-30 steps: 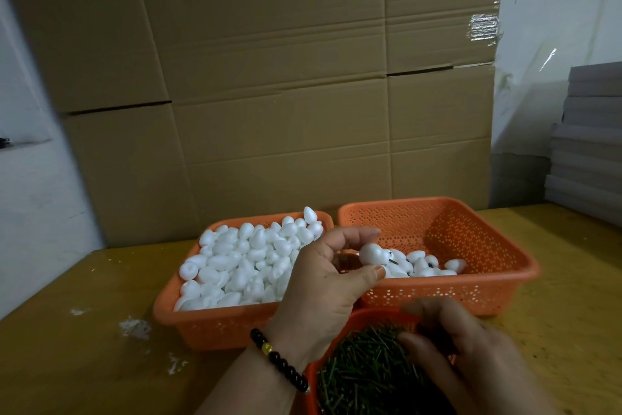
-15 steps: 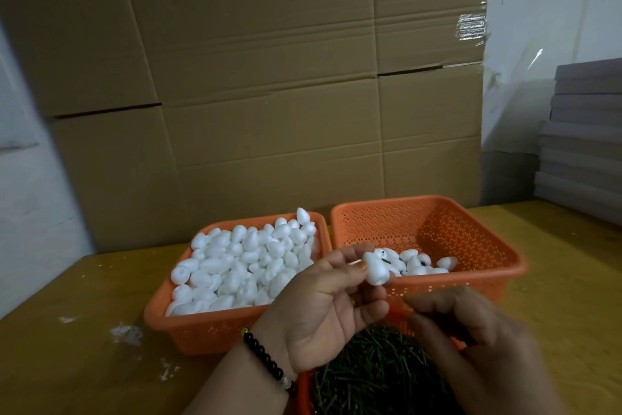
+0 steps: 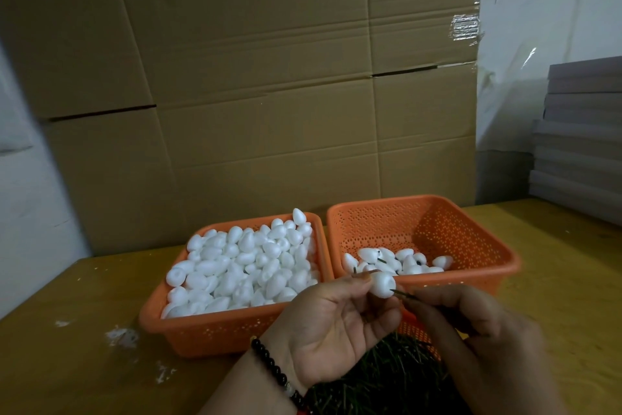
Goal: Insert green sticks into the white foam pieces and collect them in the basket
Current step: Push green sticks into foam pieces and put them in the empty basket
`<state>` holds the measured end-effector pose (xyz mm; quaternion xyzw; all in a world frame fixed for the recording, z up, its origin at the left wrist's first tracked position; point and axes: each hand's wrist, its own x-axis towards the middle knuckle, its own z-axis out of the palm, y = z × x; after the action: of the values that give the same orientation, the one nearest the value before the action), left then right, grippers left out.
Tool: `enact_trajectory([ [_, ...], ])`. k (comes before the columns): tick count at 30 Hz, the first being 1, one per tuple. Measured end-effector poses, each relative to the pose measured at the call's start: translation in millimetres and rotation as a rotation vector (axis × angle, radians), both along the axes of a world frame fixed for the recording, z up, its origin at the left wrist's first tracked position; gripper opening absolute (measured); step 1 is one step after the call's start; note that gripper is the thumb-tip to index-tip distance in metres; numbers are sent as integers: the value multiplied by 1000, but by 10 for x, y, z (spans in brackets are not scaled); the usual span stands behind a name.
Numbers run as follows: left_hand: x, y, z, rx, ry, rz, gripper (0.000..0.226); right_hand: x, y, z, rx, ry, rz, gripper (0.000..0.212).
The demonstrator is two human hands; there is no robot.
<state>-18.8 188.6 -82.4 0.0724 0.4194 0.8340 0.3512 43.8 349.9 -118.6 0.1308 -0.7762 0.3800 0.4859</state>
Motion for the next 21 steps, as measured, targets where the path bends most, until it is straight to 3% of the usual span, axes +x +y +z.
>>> enact_trajectory([
  [21,-14,-7,-49,-90,206,-78,18,-79,20,-46,110,74,-82,7],
])
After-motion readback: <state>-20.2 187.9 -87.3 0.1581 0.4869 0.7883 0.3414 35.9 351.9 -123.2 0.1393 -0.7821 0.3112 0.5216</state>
